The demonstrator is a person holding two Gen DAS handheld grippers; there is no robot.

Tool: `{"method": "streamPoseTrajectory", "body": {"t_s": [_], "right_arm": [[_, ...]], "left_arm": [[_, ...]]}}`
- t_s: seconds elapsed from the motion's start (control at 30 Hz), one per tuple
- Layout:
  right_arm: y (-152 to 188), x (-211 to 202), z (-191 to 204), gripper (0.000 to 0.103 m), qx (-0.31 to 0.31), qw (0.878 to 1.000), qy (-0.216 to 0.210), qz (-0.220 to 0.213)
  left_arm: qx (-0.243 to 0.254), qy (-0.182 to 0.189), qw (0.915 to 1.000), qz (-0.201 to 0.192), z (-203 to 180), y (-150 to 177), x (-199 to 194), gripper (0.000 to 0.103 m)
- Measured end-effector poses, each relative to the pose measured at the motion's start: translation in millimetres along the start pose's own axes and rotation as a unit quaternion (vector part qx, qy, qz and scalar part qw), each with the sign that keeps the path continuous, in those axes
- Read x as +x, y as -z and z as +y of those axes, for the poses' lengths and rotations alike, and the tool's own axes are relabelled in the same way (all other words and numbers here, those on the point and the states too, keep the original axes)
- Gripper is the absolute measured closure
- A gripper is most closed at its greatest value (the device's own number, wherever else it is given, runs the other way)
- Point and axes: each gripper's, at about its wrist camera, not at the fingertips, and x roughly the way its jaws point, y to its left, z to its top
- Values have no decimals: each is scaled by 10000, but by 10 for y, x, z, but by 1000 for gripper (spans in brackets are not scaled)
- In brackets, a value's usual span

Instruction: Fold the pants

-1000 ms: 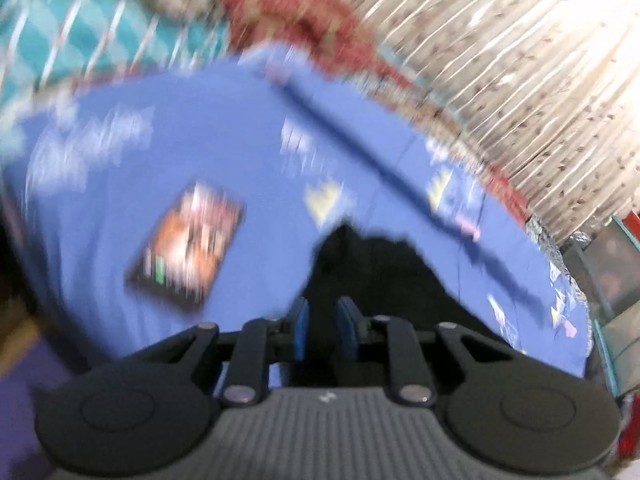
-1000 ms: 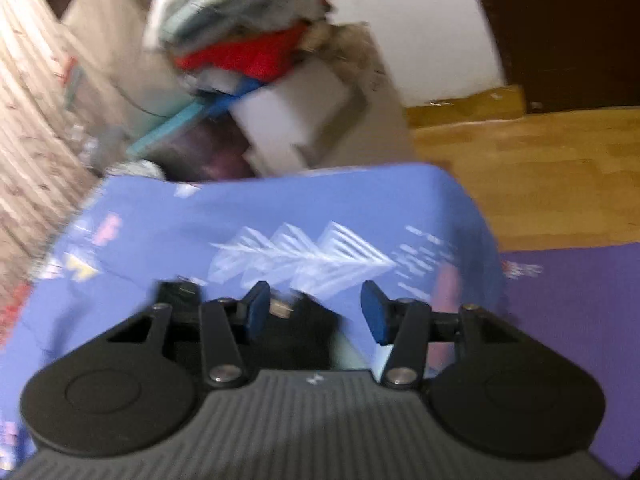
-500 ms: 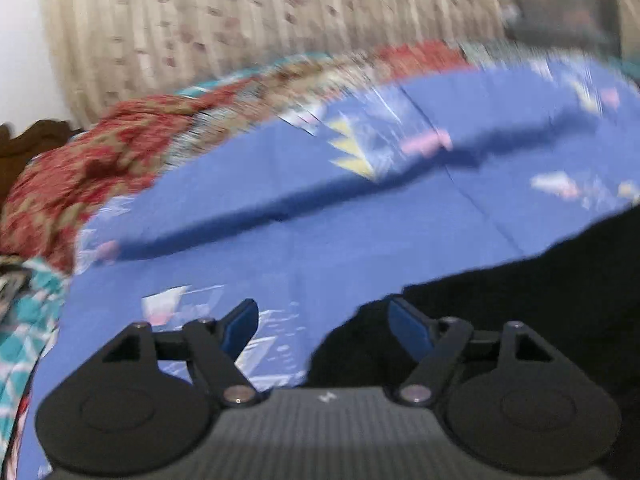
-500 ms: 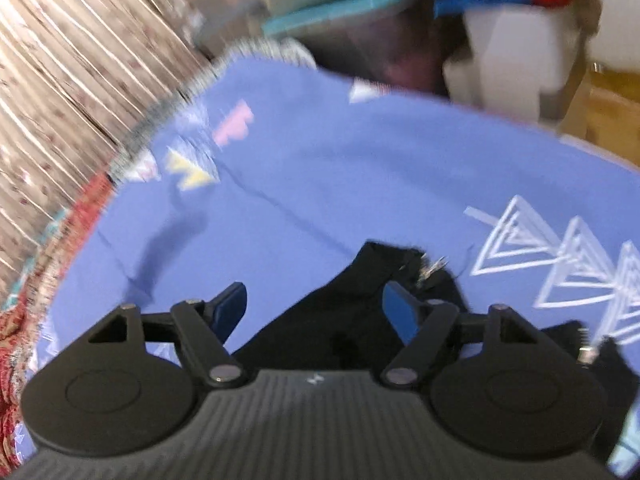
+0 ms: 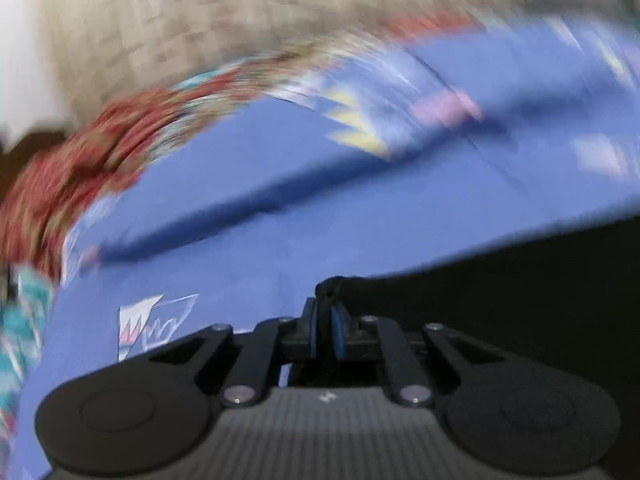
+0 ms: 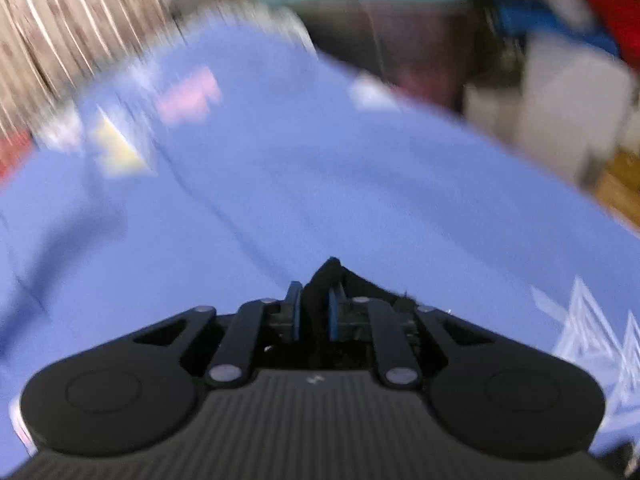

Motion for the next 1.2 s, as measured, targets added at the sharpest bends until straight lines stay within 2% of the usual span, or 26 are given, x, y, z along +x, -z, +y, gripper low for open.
{"method": "streamPoseTrajectory", "body": {"t_s": [0.07,0.1,0.17,0.2,0.23,0.3,0.33,0.4,0.47,0.5,0.57,0.63,0.7,0.77,0.8,0.87,1.0,1.1,1.2], "right_arm": [[-157,-64,48,88,320,9964,-599,-503],[-186,-16,116,87,341,9955,-679,-563],[-163,159,258,84,157,9974,-513,-491],[-112,280,317,76,-2,9985,-385,-397],[-54,427,376,58,-208,9993,-242,-185],[62,635,431,52,-522,9979,127,354],[116,613,374,52,-504,9981,114,339],[101,468,283,52,-314,9991,-186,226],[-10,198,96,52,-71,9985,-514,171],[-68,30,-1,52,35,9976,-686,107],[-156,-373,-324,52,106,9943,-1062,1],[-170,-715,-604,52,-30,9930,-1181,0],[-94,-1009,-916,52,-98,9946,-1032,57],[85,-1231,-1203,51,-266,9962,-808,201],[194,-1308,-1313,50,-438,9963,-677,306],[399,-1340,-1449,47,-599,9961,-389,512],[650,-1104,-1597,47,-72,9942,-322,1028],[777,-1000,-1485,47,140,9928,-356,1137],[884,-948,-1179,47,-523,9935,-83,1005]], "left_arm": [[-671,63,9975,-198,177,-15,-18,95],[-668,-83,9974,-256,164,1,1,95],[-446,-408,9980,-172,35,67,118,94],[-354,-469,9983,18,-42,115,215,89],[-243,-477,9982,278,-119,167,319,84],[49,-580,9973,451,-266,224,415,80],[213,-715,9965,386,-317,233,387,71],[297,-776,9961,300,-324,180,260,60],[182,-676,9974,162,-200,97,62,60],[111,-669,9977,39,-134,75,-105,59],[-50,-637,9976,-266,-4,59,-462,52],[-250,-660,9961,-522,167,166,-893,43],[-472,-708,9949,-533,339,274,-1177,38],[-782,-643,9942,-354,509,435,-1365,23],[-969,-543,9936,-189,586,541,-1433,11],[-1210,-409,9918,81,692,708,-1493,10],[-1712,-191,9824,723,809,993,-1508,9],[-2093,115,9747,780,851,1126,-1658,9],[-2206,220,9721,763,844,1216,-1776,7]]}}
